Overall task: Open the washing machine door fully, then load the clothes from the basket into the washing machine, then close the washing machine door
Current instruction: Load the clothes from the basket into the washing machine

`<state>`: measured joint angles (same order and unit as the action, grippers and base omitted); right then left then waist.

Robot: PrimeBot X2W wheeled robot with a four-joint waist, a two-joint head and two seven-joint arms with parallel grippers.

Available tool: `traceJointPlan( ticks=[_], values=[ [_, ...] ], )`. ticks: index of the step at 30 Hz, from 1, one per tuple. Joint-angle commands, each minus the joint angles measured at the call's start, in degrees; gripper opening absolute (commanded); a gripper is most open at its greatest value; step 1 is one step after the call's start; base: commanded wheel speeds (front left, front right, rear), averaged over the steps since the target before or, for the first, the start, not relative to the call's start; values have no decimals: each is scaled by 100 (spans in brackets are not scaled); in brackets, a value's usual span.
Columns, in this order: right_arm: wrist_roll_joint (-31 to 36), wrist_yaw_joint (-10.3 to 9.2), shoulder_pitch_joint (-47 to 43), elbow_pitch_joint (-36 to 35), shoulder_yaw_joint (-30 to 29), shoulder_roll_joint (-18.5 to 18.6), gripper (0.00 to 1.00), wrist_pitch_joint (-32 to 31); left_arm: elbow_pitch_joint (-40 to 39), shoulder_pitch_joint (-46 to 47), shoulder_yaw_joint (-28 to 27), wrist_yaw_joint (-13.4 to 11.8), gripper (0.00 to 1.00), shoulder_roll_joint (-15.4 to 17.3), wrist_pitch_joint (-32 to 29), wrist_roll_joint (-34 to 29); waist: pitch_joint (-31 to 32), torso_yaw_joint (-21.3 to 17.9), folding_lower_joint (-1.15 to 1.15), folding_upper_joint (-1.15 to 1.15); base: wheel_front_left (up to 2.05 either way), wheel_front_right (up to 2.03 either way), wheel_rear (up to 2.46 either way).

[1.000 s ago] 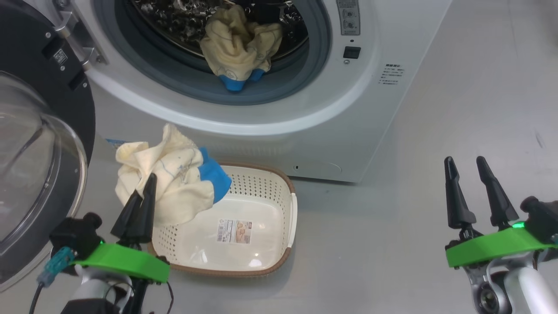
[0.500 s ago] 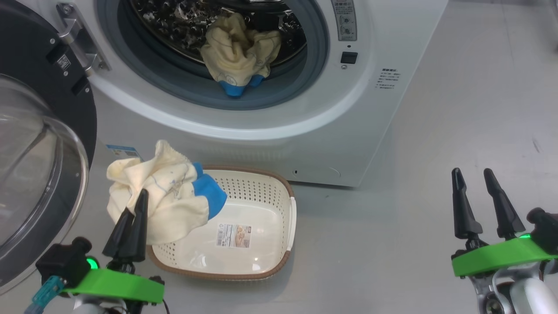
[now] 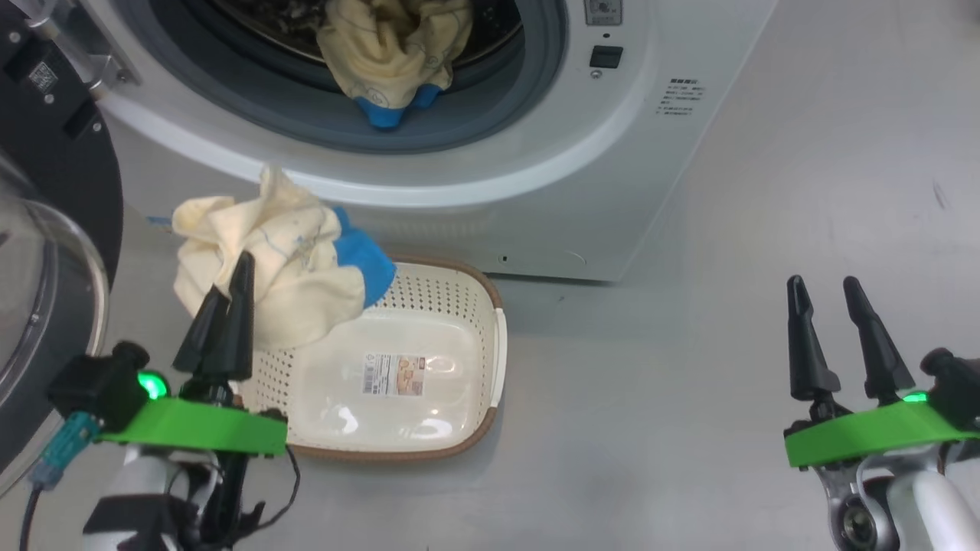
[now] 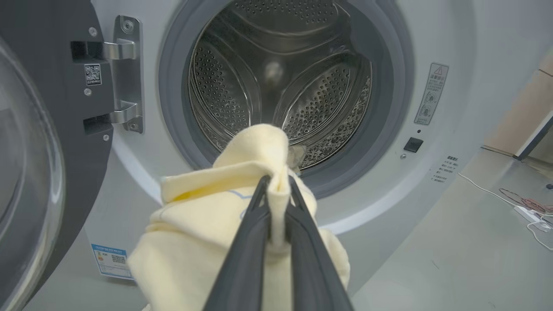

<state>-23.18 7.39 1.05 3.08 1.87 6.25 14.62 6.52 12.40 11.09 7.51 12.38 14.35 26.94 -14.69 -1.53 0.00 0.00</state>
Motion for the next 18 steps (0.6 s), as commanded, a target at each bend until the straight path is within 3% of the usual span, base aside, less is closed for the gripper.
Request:
traceJointPlan(
  ticks=[1,8,18],
  values=[
    [21,10,301,-218,106,17,100,38,-147,464,-176,-2,0,158,64,34,-248,-111,0,0,0,0,0],
    [50,10,706,-259,163,-150,100,38,308,1888,1,-2,0,355,64,182,-919,-374,0,0,0,0,0],
    [18,10,1097,-268,345,-298,100,38,1639,3745,408,-2,0,657,64,287,-1463,-794,0,0,0,0,0]
  ],
)
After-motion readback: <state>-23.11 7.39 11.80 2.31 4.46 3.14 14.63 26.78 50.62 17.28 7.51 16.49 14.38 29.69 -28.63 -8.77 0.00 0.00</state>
